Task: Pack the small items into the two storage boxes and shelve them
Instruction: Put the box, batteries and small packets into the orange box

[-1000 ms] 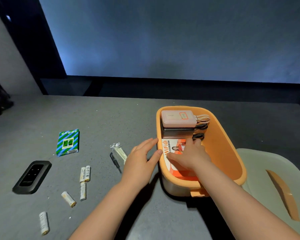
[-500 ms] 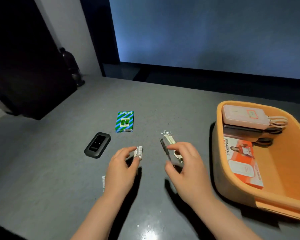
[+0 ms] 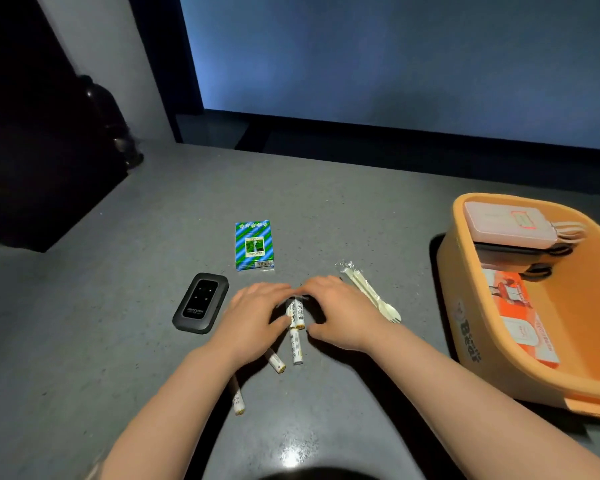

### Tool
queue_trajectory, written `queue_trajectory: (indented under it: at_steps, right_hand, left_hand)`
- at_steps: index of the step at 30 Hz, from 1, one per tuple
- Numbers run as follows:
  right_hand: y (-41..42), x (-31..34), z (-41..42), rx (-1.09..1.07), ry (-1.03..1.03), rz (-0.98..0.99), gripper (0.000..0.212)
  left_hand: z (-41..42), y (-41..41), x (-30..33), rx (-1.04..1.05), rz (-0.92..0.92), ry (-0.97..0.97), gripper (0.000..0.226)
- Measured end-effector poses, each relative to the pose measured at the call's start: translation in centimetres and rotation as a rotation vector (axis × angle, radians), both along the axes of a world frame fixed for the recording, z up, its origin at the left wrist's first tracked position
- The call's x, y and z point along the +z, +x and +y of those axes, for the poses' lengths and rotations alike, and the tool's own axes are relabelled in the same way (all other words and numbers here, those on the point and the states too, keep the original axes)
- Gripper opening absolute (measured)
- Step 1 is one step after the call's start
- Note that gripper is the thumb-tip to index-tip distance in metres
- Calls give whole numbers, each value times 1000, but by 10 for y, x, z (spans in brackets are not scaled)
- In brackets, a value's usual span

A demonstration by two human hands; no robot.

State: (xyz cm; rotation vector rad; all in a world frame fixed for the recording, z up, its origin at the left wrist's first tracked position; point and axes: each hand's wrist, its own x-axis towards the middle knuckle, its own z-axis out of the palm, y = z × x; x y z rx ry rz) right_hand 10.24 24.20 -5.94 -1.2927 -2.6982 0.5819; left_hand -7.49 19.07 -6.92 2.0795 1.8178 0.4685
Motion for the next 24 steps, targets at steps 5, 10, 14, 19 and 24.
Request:
queue_trajectory:
  at_steps: [5,10,14,19,24]
  right_hand:
    - [-1,-8,2,-13,15,25,53]
    - [3,-10,0,-56,7,57,52]
    - [10,-12,2,-106,57,33,52]
    - [13,-13,-3,-170,43,53,50]
    - [23,6,-17,-310,56,203,44]
  left_hand:
    - [10,-7,-9,-107,48,-7,50]
    - [14,-9,-18,-122,52,3,54]
    - [15,-8,-19,-135,55,4,77]
    - [14,-11,-19,-119,29,16,79]
    - [14,-3,-11,-75,68,-11,69]
